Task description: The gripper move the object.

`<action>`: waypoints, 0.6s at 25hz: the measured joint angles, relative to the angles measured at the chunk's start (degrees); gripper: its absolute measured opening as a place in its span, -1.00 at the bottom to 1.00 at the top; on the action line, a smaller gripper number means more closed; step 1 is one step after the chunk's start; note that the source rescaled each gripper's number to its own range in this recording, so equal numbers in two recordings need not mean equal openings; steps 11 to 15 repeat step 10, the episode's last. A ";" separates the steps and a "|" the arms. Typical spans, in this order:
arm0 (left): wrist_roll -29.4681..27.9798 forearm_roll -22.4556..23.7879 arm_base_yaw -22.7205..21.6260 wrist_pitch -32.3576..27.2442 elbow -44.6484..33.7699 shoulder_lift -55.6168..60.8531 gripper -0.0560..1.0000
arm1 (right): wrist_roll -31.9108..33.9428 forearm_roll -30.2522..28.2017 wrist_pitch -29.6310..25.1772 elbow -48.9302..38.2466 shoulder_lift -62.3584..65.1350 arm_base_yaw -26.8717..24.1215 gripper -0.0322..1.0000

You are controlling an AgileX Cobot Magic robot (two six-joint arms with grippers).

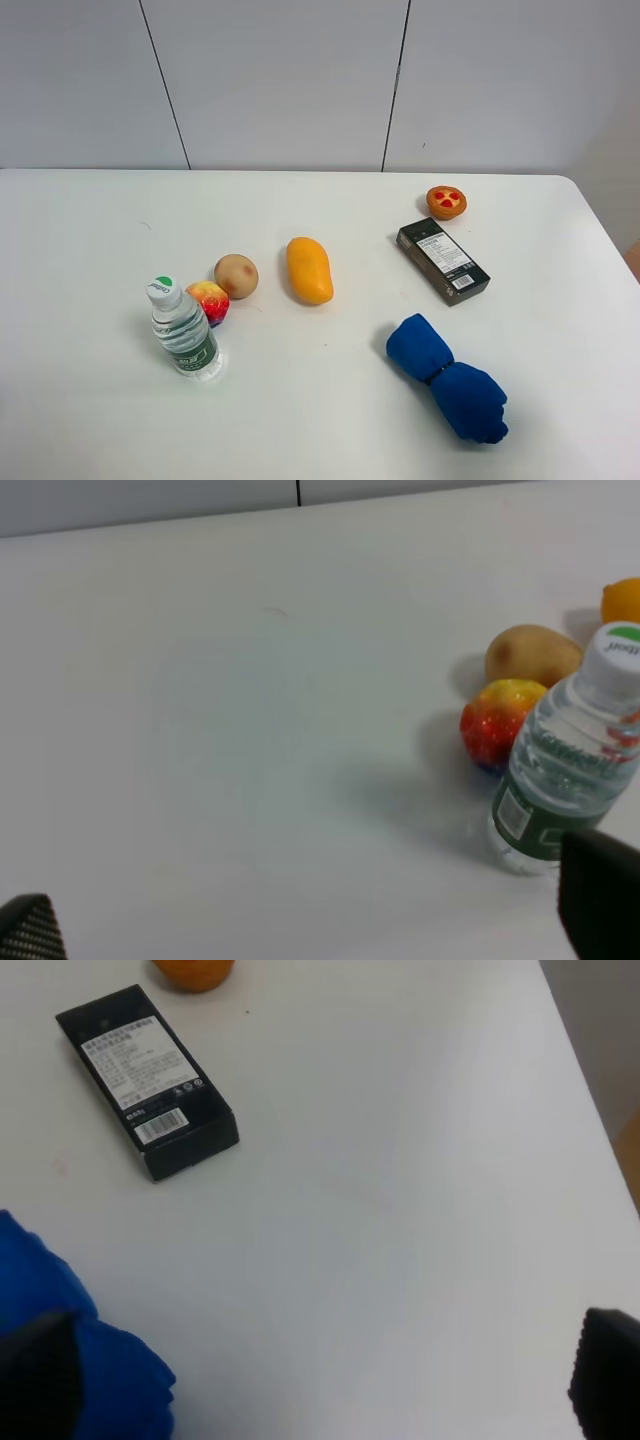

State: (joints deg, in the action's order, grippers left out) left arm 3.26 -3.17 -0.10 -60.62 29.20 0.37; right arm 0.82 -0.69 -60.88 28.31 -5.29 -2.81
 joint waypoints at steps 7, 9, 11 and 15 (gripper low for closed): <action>0.00 0.00 0.00 0.00 0.00 0.00 1.00 | -0.31 0.01 0.01 0.00 0.00 0.06 1.00; 0.00 0.00 0.00 0.00 0.00 0.00 1.00 | -0.31 0.01 0.01 0.00 0.00 0.06 1.00; 0.00 0.00 0.00 0.00 0.00 0.00 1.00 | -0.31 0.01 0.01 0.00 0.00 0.06 1.00; 0.00 0.00 0.00 0.00 0.00 0.00 1.00 | -0.31 0.01 0.01 0.00 0.00 0.06 1.00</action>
